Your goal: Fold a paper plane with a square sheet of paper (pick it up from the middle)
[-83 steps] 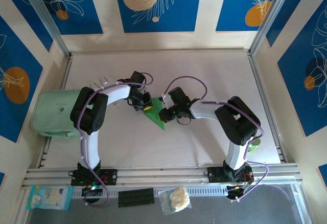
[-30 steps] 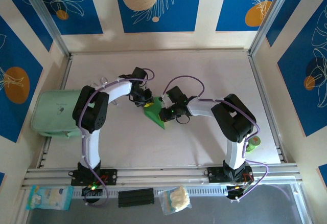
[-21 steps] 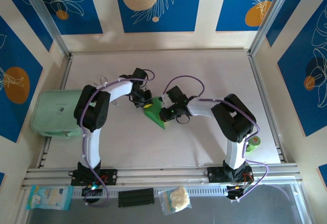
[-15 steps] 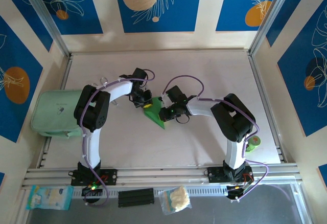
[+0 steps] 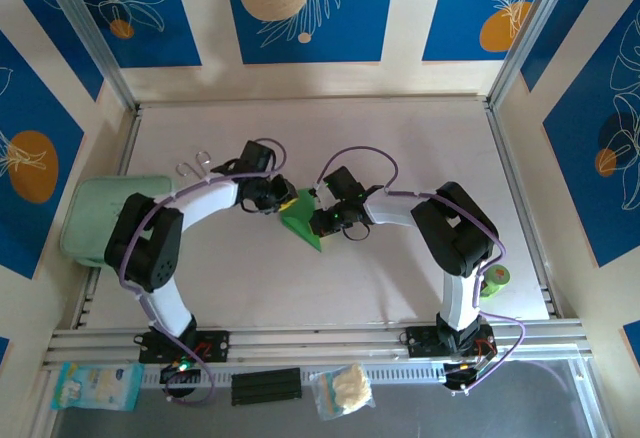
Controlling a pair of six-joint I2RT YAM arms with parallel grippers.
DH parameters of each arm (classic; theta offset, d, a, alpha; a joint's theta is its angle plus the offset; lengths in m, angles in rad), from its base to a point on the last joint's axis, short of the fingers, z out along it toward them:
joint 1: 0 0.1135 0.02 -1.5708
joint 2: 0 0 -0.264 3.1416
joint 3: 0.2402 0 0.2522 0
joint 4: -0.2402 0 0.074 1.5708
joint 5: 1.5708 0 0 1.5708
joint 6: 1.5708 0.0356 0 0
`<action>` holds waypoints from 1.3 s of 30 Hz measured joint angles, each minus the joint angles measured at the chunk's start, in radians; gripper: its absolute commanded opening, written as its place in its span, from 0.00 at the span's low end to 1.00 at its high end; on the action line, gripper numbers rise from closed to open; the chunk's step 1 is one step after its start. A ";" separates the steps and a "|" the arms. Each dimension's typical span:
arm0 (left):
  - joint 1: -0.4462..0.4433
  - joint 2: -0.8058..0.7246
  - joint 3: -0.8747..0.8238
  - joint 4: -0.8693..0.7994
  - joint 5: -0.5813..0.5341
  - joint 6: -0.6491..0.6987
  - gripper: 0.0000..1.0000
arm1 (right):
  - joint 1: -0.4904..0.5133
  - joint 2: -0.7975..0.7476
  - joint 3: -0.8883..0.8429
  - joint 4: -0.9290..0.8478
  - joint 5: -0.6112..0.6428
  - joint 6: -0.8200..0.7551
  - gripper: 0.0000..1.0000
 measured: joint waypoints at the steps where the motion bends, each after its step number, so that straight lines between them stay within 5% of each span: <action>1: -0.008 -0.004 -0.027 0.027 0.005 -0.018 0.22 | 0.000 0.000 0.000 0.000 0.000 0.000 0.00; 16: -0.084 -0.030 -0.247 0.277 -0.001 -0.164 0.19 | 0.000 0.005 0.006 -0.003 -0.004 0.000 0.00; 39: -0.085 -0.026 -0.261 0.312 -0.008 -0.171 0.18 | 0.000 0.007 0.007 -0.003 -0.004 0.000 0.00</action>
